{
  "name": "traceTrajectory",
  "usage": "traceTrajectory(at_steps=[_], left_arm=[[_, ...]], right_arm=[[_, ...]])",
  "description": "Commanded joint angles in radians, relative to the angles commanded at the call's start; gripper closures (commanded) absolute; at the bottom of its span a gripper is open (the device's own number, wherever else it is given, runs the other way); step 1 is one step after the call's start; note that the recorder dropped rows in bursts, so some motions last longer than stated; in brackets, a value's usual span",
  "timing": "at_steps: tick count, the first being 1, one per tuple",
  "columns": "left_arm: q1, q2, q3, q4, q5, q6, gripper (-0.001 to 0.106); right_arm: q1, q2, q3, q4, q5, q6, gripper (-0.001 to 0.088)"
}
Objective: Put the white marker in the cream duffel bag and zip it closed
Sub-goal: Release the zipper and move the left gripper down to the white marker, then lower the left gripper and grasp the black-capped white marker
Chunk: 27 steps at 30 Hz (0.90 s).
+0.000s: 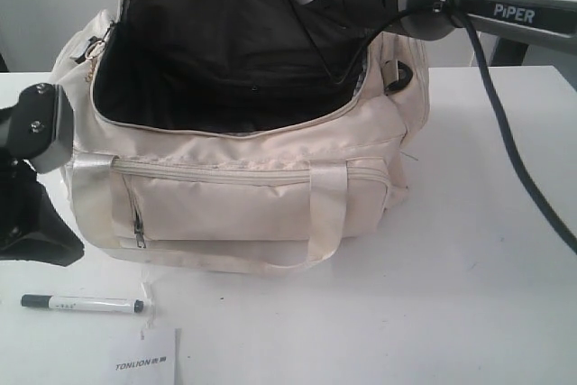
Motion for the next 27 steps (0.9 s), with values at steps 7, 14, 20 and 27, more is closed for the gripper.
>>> traceTrajectory(at_steps=[7,14,20,27], left_arm=[[-0.022,0.079,0.000,0.112,-0.022,0.011,0.105],[-0.055,0.115,0.000,0.223,-0.046,-0.107,0.105],[-0.121,0.143,-0.002,0.388,-0.056,-0.302,0.105],[-0.148,0.189,-0.004,0.434,-0.098,-0.407,0.092]], right_arm=[[0.000,0.000,0.000,0.000,0.000,0.000,0.0868],[0.000,0.000,0.000,0.000,0.000,0.000,0.0868],[0.000,0.000,0.000,0.000,0.002,0.000,0.0868],[0.000,0.000,0.000,0.000,0.002,0.000,0.0868]])
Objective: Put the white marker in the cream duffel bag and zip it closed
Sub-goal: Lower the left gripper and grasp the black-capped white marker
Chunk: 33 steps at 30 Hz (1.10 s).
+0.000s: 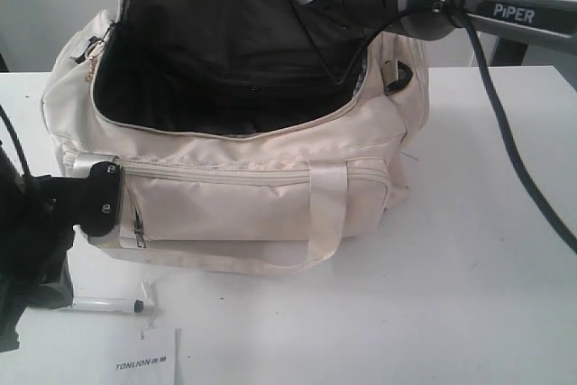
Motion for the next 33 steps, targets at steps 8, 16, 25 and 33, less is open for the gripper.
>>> traceTrajectory(at_steps=[8,16,25,33], left_arm=[[0.000,0.019,0.037,-0.010,-0.072,0.070,0.060],[0.000,0.022,0.082,-0.010,-0.178,0.259,0.060],[0.000,0.098,0.082,-0.028,-0.180,0.259,0.060],[0.000,0.139,0.082,-0.028,-0.203,0.259,0.060]], right_arm=[[0.000,0.000,0.000,0.000,0.000,0.000,0.0868],[0.000,0.000,0.000,0.000,0.000,0.000,0.0868],[0.000,0.000,0.000,0.000,0.000,0.000,0.0868],[0.000,0.000,0.000,0.000,0.000,0.000,0.0868]])
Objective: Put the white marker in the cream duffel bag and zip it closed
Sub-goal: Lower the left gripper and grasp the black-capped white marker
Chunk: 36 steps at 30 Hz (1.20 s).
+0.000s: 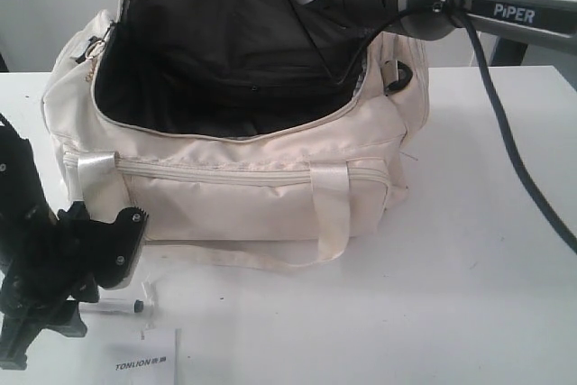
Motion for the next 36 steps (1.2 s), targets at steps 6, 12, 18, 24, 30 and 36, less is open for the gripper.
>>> traceTrajectory(at_steps=[6,12,18,24,30,36], left_arm=[[0.000,0.028,0.000,0.005,-0.039,0.002,0.060],[0.000,0.034,0.000,0.005,-0.090,0.010,0.060],[0.000,0.050,0.000,0.018,-0.110,0.023,0.060],[0.000,0.067,0.000,0.029,-0.110,0.029,0.061],[0.000,0.067,0.000,0.053,-0.062,0.030,0.105],[0.000,0.036,0.000,0.061,-0.031,0.021,0.105]], right_arm=[[0.000,0.000,0.000,0.000,0.000,0.000,0.0868],[0.000,0.000,0.000,0.000,0.000,0.000,0.0868],[0.000,0.000,0.000,0.000,0.000,0.000,0.0868],[0.000,0.000,0.000,0.000,0.000,0.000,0.0868],[0.000,0.000,0.000,0.000,0.000,0.000,0.0868],[0.000,0.000,0.000,0.000,0.000,0.000,0.0868]])
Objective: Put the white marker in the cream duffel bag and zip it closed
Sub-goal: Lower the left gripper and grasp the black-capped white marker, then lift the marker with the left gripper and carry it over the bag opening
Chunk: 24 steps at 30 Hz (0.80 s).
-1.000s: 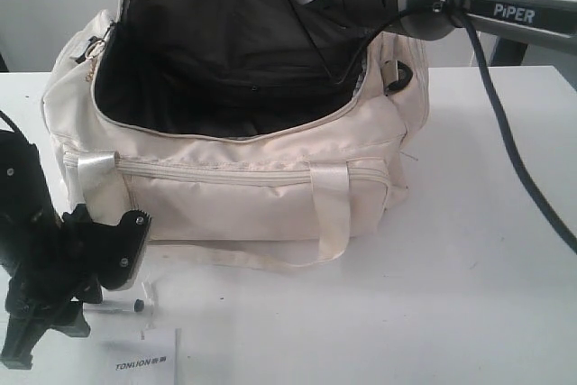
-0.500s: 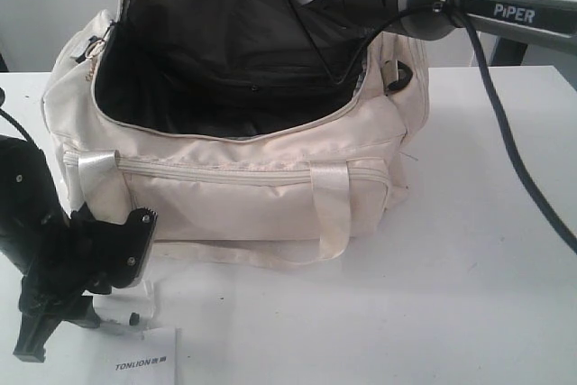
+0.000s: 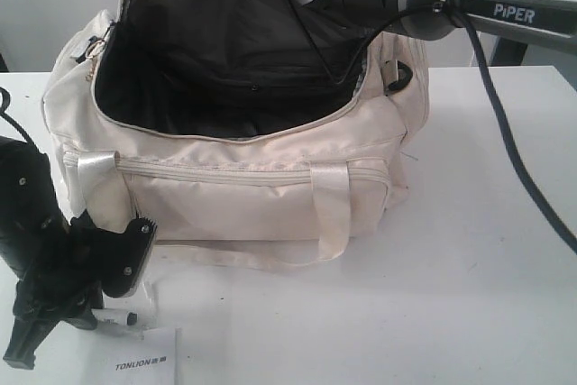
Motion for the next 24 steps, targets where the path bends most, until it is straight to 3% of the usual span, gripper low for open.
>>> traceTrajectory(at_steps=[4,16,24], left_arm=[[0.000,-0.046,0.000,0.000,0.012,-0.020,0.105],[0.000,-0.181,0.003,-0.009,0.206,-0.056,0.105],[0.000,-0.238,0.003,-0.053,0.369,0.020,0.105]], right_arm=[[0.000,0.000,0.000,0.000,0.000,0.000,0.0868],[0.000,0.000,0.000,0.000,0.000,0.000,0.0868],[0.000,0.000,0.000,0.000,0.000,0.000,0.0868]])
